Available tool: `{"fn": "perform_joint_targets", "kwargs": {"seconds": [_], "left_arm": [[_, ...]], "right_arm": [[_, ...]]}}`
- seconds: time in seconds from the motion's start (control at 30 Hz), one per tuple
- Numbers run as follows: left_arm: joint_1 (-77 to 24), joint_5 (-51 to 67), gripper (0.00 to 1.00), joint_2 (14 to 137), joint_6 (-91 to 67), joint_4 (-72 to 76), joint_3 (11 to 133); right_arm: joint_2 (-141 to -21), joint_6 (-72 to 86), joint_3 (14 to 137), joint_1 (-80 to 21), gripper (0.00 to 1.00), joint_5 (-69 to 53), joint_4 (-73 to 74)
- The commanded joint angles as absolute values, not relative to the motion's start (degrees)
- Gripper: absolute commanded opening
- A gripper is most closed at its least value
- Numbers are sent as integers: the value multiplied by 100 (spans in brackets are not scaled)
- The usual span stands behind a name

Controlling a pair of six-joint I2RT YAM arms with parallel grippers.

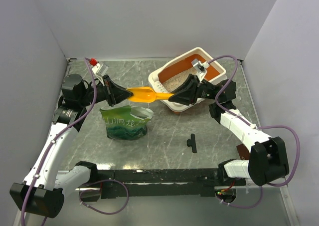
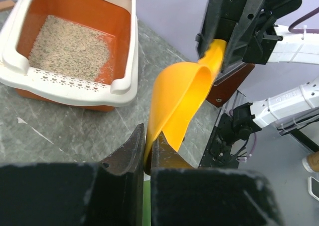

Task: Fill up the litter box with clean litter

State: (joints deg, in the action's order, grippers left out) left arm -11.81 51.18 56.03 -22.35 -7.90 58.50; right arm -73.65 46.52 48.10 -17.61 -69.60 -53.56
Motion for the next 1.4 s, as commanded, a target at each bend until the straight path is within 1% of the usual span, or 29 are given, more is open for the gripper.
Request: {"fn": "perform_joint_targets", "kwargs": {"seconds": [0.0,0.03,0.07,0.1,0.13,0.17,0.2,0.27,0.37,0.47,0.57,0.63,0.7,0.83,0.87,1.0,1.07,1.2,1.3,1.37], "left_arm": [[-1151,5115,1,5467,-2303,-580,6038],[-1151,5124,1,5467,-2294,-580,6038],[-1151,5159,1,5467,-2294,-571,6029],[-1151,5177,1,5458,-2303,-536,6012],[-1151,5185,5,5449,-2311,-510,6003],[-1151,5159,14,5432,-2294,-518,5994],[-1151,5150,26,5414,-2207,-519,5985],[-1160,5159,36,5300,-2057,-484,5933],[-1230,5195,53,5142,-1698,-562,5836],[-1493,4993,63,5045,-1075,-956,5880],[-1757,4555,64,5010,-337,-1545,5976],[-2046,3889,64,4940,312,-2010,6029],[-2372,3071,64,4800,788,-2283,6003],[-2925,1595,65,4510,1528,-2548,5950],[-2996,1373,65,4474,1642,-2610,5994],[-3103,810,66,4438,1889,-3049,6301],[-3129,590,66,4438,1977,-3242,6407],[-3190,624,66,4447,2074,-3699,6460],[-3278,475,66,4369,2206,-3876,6302],[-3305,431,67,4316,2250,-3998,6232]], "right_arm": [[-7356,4623,4922,-1872,17,-6935,-5810],[-7365,4597,4922,-1889,7,-6917,-5775],[-7339,4579,4904,-1881,0,-6873,-5740],[-7321,4527,4878,-1881,0,-6873,-5713],[-7278,4509,4869,-1881,0,-6864,-5704],[-7260,4491,4869,-1881,0,-6847,-5652],[-7208,4448,4878,-1881,0,-6847,-5573],[-7076,4247,4930,-1881,0,-6777,-5188],[-6725,3597,5114,-1881,0,-6540,-3828],[-6286,2806,5448,-1881,0,-6127,-2185],[-5864,2120,5817,-1881,0,-5522,-637],[-5574,1908,6011,-1890,0,-5021,224],[-5301,1907,5968,-1916,0,-4538,508],[-5133,1750,6003,-1934,0,-4246,1115],[-5124,1697,6012,-1934,0,-4176,1299],[-4992,1565,5968,-1934,0,-4043,1625],[-4983,1565,5968,-1934,0,-4174,1722],[-4913,1608,5959,-1942,0,-4280,1802],[-4861,1626,5968,-1960,0,-4342,1863],[-4825,1626,5977,-1960,0,-4368,1907]]}}
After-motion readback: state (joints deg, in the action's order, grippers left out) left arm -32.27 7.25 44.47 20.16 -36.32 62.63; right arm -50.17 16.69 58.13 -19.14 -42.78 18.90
